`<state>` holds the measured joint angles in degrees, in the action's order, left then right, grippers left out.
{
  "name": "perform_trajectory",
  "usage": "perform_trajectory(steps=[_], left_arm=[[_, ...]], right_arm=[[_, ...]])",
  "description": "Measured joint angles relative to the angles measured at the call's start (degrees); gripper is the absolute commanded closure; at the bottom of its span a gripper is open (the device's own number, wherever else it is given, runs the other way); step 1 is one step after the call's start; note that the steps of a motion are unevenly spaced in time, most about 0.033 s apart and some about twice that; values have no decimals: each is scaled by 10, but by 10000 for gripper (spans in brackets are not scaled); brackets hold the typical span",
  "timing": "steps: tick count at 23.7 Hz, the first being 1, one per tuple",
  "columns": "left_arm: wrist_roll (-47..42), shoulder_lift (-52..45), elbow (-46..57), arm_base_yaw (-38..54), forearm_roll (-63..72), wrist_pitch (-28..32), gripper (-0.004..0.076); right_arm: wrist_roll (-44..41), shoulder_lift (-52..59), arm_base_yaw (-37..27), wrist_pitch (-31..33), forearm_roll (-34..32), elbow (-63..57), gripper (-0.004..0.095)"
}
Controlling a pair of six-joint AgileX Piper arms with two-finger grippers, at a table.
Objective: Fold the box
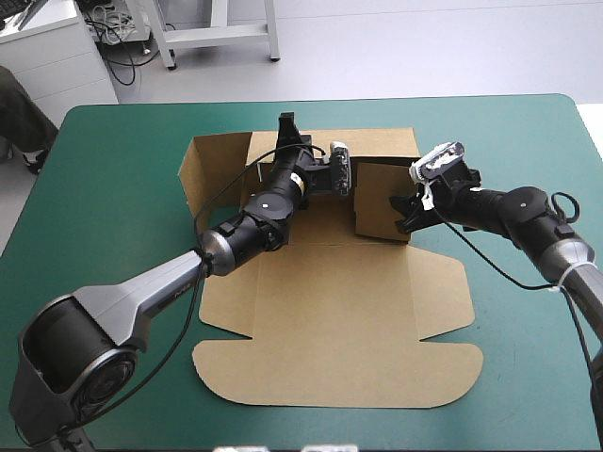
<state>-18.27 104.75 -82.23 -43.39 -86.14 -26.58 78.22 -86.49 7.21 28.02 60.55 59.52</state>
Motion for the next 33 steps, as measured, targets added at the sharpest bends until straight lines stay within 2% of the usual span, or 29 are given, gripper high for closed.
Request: perform_trajectory(steps=[3,5,9,11,17,21,25,29,33], left_arm=[[-2,1,0,0,-4,-1,756],[-2,2,0,0,-11,-1,756],[-4,3,1,0,-20,0,756],[-7,3,2,0,-20,1,739],[-12,-9,3,-1,-11,30,493],[-12,-31,4,-15,44,20,358],[41,-72,4,-74,149,-42,353],[142,-99,4,-123,250,-67,353],[205,-115,4,-161,319,-93,354]], right_arm=[[0,0,2,-28,40,0,430],[0,-2,2,-32,48,0,574],[0,-6,2,-41,52,0,771],[1,-6,2,-47,53,0,918],[-3,-7,1,-53,62,-1,930],[-3,-7,1,-52,68,-1,929],[-2,-7,2,-52,75,-1,930],[1,-7,3,-52,73,-1,930],[2,-7,5,-55,71,-1,930]])
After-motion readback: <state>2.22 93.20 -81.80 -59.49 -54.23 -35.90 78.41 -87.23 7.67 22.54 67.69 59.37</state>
